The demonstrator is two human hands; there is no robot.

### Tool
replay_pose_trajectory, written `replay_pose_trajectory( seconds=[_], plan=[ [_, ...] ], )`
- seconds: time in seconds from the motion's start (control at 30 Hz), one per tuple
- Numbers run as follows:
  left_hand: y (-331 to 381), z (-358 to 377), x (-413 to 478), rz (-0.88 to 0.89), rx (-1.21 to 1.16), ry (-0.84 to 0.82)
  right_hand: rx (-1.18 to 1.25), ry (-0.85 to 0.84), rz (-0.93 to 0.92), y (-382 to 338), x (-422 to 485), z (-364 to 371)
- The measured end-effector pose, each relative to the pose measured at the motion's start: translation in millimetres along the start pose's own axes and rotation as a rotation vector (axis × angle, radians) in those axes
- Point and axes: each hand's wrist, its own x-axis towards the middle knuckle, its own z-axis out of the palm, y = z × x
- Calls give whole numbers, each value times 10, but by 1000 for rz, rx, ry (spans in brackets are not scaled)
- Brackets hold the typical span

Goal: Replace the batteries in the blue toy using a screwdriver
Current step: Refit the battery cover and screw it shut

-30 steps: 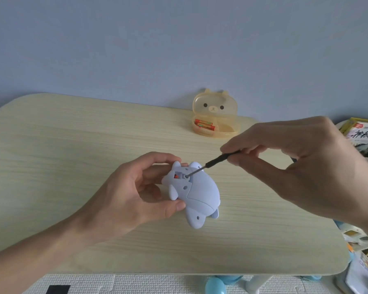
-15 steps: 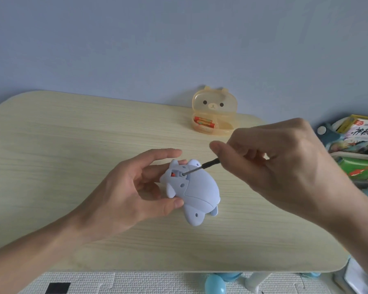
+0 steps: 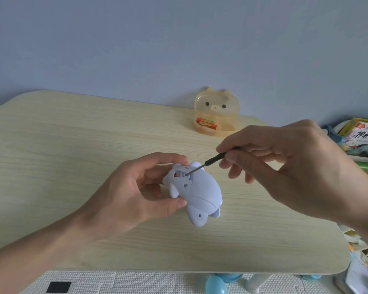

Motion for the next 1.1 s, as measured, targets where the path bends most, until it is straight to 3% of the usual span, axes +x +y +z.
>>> replay_pose_trajectory(
  seconds=[0.27,0.43,0.57,0.77,0.87,1.1],
  plan=[
    [31,23,-11,-1,1,-30,-95,5,-10,-50,100,2],
    [15,16,-14,8,34,-19,-277,119,-118,-66,120,168],
    [0,1,-7,14,2,-1,-100,174,-79,-64,96,241],
    [-28,0,-3,21,-26,4,150,33,51,-49,61,105],
    [-27,-6,-1,21,-17,1,44,-37,64,14,26,23],
    [-69,-20,14,52,16,-19,-153,-24,-13,73,27,22]
  ],
)
